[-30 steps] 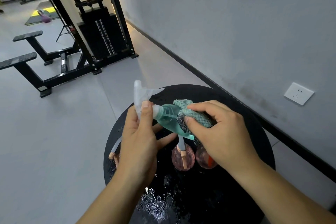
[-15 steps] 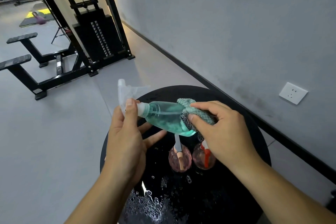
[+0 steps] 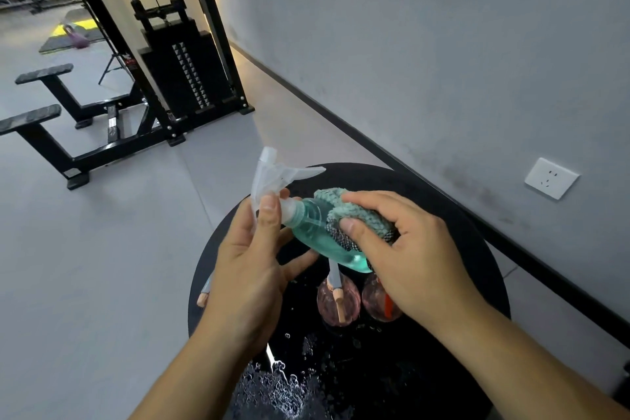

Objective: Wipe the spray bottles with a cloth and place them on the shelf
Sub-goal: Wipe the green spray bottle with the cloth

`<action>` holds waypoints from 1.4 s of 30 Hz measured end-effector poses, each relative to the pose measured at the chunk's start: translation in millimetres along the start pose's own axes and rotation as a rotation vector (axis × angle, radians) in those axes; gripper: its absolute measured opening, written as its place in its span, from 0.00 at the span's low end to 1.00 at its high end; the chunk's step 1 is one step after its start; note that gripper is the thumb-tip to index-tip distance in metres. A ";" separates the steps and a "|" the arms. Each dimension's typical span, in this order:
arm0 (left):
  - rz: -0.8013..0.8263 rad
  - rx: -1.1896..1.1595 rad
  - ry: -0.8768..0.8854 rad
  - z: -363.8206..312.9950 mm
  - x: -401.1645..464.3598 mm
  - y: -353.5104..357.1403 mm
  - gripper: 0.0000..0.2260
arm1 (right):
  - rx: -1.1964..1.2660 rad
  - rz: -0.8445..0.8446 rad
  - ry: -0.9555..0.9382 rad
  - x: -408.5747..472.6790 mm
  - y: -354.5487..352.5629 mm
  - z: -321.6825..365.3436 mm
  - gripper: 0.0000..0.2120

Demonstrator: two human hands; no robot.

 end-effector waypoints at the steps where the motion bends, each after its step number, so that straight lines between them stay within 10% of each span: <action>1: 0.005 0.006 0.003 0.5 -0.5 0.7 0.15 | -0.008 0.015 -0.015 -0.1 1.3 2.2 0.14; 26: -0.088 -0.062 -0.018 -4.7 4.1 -16.1 0.13 | 0.171 -0.063 0.138 5.0 -11.0 -19.6 0.11; 31: -0.162 -0.111 -0.096 -1.4 4.8 -17.0 0.26 | 0.176 -0.087 0.081 0.2 -9.2 -11.2 0.11; 42: -0.274 -0.300 -0.187 7.1 3.1 -26.4 0.13 | 0.242 -0.064 0.110 -2.4 -2.2 -11.7 0.11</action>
Point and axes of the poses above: each hand's wrist, its own x-axis towards the middle knuckle, its own y-axis out of the palm, z = x × y, the point moved 7 cm from there along x, towards the middle knuckle
